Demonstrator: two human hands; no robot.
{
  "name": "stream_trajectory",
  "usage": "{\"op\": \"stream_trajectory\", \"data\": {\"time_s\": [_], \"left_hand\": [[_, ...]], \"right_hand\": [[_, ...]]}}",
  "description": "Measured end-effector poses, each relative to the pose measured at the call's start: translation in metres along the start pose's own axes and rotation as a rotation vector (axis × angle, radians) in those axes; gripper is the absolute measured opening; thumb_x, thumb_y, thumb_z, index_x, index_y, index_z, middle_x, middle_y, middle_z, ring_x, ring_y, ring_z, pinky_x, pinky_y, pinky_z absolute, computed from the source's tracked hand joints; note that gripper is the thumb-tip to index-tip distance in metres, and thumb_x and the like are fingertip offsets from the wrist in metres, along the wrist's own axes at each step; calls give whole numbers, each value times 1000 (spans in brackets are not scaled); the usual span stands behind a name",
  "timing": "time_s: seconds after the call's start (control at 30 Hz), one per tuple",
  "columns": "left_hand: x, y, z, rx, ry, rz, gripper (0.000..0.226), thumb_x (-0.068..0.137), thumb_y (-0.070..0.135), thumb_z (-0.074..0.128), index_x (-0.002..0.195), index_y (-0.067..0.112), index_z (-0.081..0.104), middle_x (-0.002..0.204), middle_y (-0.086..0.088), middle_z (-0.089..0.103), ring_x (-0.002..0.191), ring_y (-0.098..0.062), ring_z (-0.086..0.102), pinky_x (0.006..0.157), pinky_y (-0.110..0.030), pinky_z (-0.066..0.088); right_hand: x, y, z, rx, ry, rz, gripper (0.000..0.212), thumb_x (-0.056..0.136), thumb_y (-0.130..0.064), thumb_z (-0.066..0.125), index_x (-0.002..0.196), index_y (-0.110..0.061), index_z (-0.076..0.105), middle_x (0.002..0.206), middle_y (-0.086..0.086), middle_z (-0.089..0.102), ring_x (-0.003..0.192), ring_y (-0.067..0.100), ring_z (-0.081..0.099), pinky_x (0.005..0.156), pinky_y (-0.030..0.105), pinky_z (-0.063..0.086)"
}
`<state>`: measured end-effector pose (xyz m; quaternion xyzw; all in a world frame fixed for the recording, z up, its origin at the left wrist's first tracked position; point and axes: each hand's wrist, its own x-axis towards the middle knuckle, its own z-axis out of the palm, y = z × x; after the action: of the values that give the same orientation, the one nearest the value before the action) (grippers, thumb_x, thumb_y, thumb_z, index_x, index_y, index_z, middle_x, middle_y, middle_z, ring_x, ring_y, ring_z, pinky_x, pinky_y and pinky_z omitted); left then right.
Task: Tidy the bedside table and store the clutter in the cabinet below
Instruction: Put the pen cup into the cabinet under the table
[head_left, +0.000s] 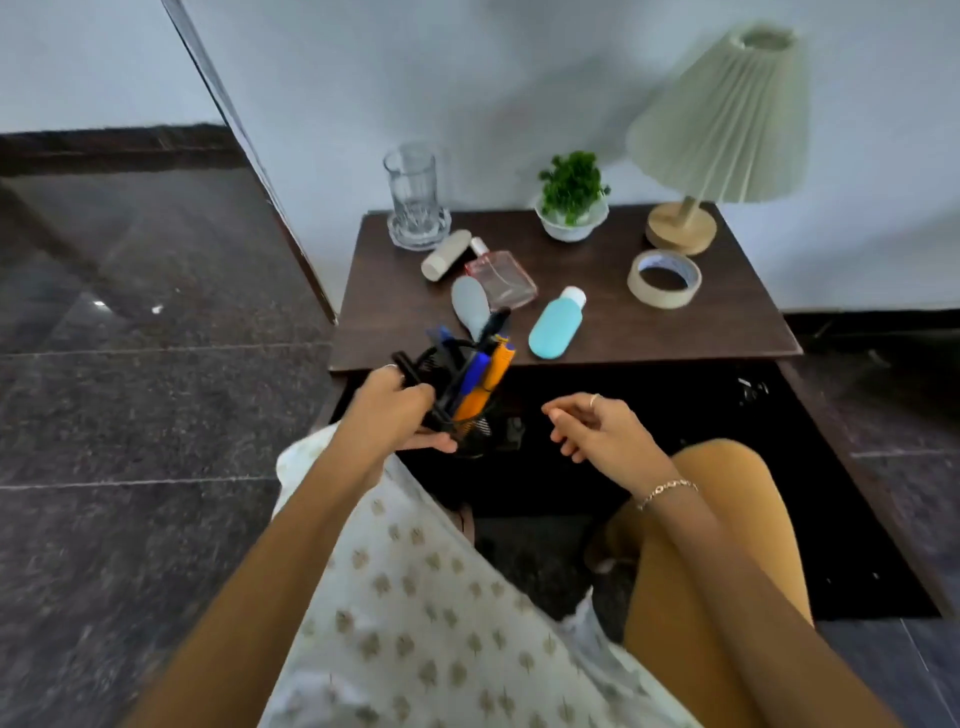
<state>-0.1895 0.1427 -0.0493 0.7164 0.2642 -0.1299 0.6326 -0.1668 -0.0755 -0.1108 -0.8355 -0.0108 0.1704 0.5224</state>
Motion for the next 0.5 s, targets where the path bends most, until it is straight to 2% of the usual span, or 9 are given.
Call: {"op": "stream_trajectory", "data": {"time_s": [0.07,0.17,0.23,0.33,0.43,0.5], "left_hand": [[-2,-19,20,85,-74,-67,17,91,1,45,104,4,55,102,-17,64,71,-37,71,59,-35,61],[6,-56,49,197,-141,-111,10,90,3,48,99,4,52,107,-22,60,73,-36,70,58,-38,60],[11,-77,66,263,-161,-112,3,90,4,48,91,7,49,106,-26,60,74,-36,69,56,-36,60],[24,-105,92,271,-200,-161,13,91,4,47,103,5,48,106,-22,60,75,-35,69,54,-33,60],[48,-128,113,199,-225,-241,15,91,2,44,105,5,47,108,-23,59,83,-40,68,71,-46,59],[69,-144,124,204,-227,-259,17,91,0,43,107,5,48,110,-23,59,86,-39,67,70,-47,59]], "right_hand": [[-13,10,9,95,-105,69,32,91,-10,56,124,-9,53,83,1,59,67,12,59,57,19,52],[-35,27,27,152,-226,198,51,85,-5,64,130,-16,44,108,9,55,92,21,61,65,22,56],[-45,41,38,104,-196,270,50,82,-7,68,125,-18,45,108,6,58,98,22,61,76,30,57],[-41,70,46,102,-84,420,51,75,-8,72,119,-17,48,103,6,63,99,24,61,89,38,53],[-23,96,53,144,-28,544,47,73,-6,71,110,-20,47,102,6,62,100,25,59,88,34,49],[-9,112,57,173,8,577,46,76,-4,67,114,-18,47,111,9,61,103,27,59,89,35,49]]}}
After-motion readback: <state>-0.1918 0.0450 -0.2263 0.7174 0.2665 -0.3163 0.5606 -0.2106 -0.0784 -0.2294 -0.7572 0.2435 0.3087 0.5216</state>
